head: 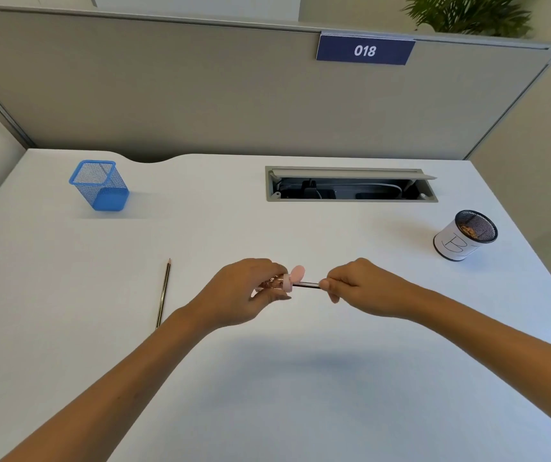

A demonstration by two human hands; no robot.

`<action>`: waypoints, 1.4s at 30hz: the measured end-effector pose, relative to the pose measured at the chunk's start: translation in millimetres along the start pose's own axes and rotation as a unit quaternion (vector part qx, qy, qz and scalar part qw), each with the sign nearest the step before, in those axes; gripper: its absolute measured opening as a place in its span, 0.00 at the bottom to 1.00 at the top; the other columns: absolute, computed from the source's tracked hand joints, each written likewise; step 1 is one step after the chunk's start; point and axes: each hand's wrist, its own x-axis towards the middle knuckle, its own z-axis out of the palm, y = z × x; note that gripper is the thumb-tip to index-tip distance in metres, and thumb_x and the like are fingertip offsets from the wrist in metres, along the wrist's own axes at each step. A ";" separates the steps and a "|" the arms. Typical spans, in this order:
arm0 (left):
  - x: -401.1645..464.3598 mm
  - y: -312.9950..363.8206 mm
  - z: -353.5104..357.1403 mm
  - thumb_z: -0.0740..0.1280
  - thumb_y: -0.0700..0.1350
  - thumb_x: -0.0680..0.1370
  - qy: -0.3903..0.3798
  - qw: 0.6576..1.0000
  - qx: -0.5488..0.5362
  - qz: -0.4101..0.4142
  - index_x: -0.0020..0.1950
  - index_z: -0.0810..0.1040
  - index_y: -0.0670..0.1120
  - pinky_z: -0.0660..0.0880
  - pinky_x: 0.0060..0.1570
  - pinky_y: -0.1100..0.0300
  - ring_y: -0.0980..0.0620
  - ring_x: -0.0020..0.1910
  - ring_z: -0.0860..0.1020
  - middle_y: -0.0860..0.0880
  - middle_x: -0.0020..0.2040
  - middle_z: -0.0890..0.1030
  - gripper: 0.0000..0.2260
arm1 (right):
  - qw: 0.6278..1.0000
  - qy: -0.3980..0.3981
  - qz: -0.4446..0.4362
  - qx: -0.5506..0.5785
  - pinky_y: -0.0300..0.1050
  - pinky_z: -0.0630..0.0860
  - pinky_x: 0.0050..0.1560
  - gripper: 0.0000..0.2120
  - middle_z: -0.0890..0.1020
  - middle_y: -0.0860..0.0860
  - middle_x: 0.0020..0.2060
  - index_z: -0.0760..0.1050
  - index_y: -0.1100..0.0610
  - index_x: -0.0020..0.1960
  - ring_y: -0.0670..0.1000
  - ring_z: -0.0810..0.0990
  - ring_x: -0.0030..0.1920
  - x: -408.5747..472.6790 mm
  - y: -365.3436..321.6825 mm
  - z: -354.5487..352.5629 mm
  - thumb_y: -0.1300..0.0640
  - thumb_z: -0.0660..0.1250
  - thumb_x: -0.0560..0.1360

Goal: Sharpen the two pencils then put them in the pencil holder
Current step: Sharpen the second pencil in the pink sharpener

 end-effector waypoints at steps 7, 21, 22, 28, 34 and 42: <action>2.3 4.1 -7.3 0.65 0.53 0.80 -0.155 0.909 -0.333 -0.199 0.45 0.83 0.46 0.58 0.30 0.63 0.54 0.29 0.62 0.53 0.29 0.66 0.13 | 0.996 -0.010 -0.081 -0.040 0.38 0.69 0.40 0.06 0.78 0.42 0.40 0.71 0.51 0.51 0.42 0.73 0.37 -4.4 0.2 -7.5 0.54 0.66 0.76; 6.2 8.2 -15.7 0.65 0.58 0.78 -0.219 0.818 -0.450 -0.282 0.46 0.80 0.45 0.53 0.30 0.62 0.54 0.27 0.58 0.51 0.31 0.63 0.16 | 0.905 0.241 -0.231 -0.264 0.36 0.55 0.30 0.16 0.78 0.46 0.32 0.80 0.52 0.41 0.50 0.75 0.31 -3.5 -3.0 -4.6 0.49 0.57 0.79; 5.4 9.9 -15.5 0.65 0.57 0.79 -0.198 0.856 -0.400 -0.261 0.47 0.80 0.46 0.55 0.31 0.61 0.54 0.29 0.61 0.52 0.32 0.65 0.15 | 0.922 0.213 -0.194 -0.258 0.35 0.53 0.28 0.17 0.79 0.45 0.33 0.79 0.51 0.43 0.49 0.76 0.32 -2.8 -4.9 -6.1 0.47 0.54 0.79; 0.2 0.2 -12.4 0.64 0.57 0.78 -0.045 0.992 -0.083 -0.085 0.51 0.78 0.55 0.73 0.42 0.59 0.56 0.42 0.76 0.57 0.43 0.80 0.08 | 0.991 0.045 -0.022 -0.123 0.42 0.64 0.33 0.17 0.74 0.43 0.29 0.77 0.52 0.44 0.44 0.69 0.31 5.6 -15.2 -8.0 0.48 0.54 0.82; -6.0 -13.2 -17.4 0.64 0.53 0.80 0.003 0.994 -0.081 -0.078 0.52 0.78 0.53 0.71 0.41 0.66 0.55 0.43 0.76 0.55 0.43 0.80 0.06 | 1.000 -0.006 0.030 -0.003 0.38 0.66 0.35 0.19 0.75 0.48 0.30 0.76 0.53 0.39 0.44 0.71 0.30 4.8 -10.8 -24.1 0.46 0.55 0.81; -9.9 -4.8 -14.8 0.61 0.60 0.80 0.018 0.976 -0.186 -0.113 0.51 0.79 0.53 0.68 0.39 0.59 0.48 0.38 0.72 0.50 0.42 0.79 0.13 | 0.998 0.058 -0.004 0.026 0.32 0.64 0.28 0.15 0.77 0.48 0.28 0.77 0.51 0.41 0.41 0.70 0.26 -5.0 -8.6 -23.9 0.48 0.57 0.81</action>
